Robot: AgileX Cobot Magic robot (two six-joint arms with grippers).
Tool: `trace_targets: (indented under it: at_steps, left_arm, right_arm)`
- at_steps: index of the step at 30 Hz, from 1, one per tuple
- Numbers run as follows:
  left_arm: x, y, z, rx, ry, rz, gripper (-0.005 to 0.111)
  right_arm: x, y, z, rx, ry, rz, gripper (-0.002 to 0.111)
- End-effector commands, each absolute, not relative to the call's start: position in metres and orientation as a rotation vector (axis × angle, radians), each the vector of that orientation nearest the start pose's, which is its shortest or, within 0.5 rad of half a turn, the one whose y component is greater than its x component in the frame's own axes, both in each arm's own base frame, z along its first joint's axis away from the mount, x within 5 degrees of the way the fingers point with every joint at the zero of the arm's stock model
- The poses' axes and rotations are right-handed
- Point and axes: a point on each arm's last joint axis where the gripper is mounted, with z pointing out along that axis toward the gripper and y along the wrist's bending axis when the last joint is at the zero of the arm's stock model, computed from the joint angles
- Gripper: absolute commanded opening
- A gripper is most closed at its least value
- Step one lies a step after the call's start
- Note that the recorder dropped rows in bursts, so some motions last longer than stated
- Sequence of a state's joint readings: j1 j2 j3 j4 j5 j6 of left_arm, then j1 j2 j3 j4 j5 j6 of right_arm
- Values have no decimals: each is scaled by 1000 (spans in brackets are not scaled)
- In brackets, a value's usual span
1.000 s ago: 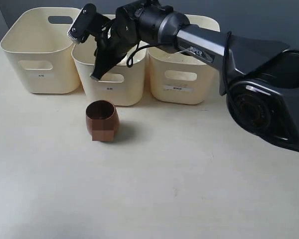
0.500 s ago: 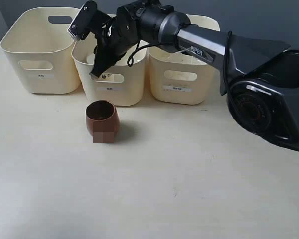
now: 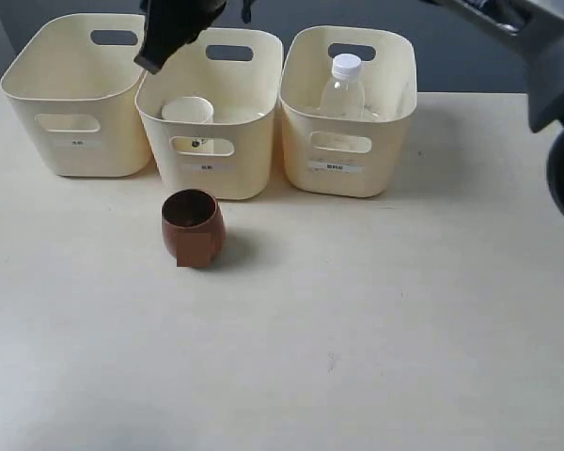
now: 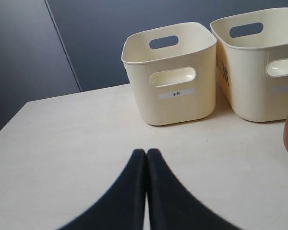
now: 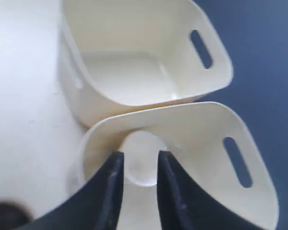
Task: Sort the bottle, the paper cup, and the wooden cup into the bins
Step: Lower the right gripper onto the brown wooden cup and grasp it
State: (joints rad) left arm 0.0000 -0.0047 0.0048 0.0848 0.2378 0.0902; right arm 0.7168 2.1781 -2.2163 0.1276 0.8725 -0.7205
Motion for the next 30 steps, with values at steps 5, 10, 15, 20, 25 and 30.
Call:
trace_targets:
  at_steps: [5,10,15,20,25,30]
  left_arm:
    - [56,1,192,133,1712,137,0]
    - [56,1,192,133,1712,137,0]
    - [56,1,192,133,1712,137,0]
    - [56,1,192,133,1712,137,0]
    - [56,1,192,133,1712,137,0]
    - [56,1,192,133,1712,137,0]
  right_arm:
    - [326,350,294,-1938,1860,357,29]
    - [338,358,235,-2016,1969,336,51]
    - [346,360,195,-2079,2028,281,38]
    - [345,361,192,-2076,2035,306,38]
    - [344,363,188,-2059,2063,338,38]
    - [346,364,174,-2106,2054,325,0]
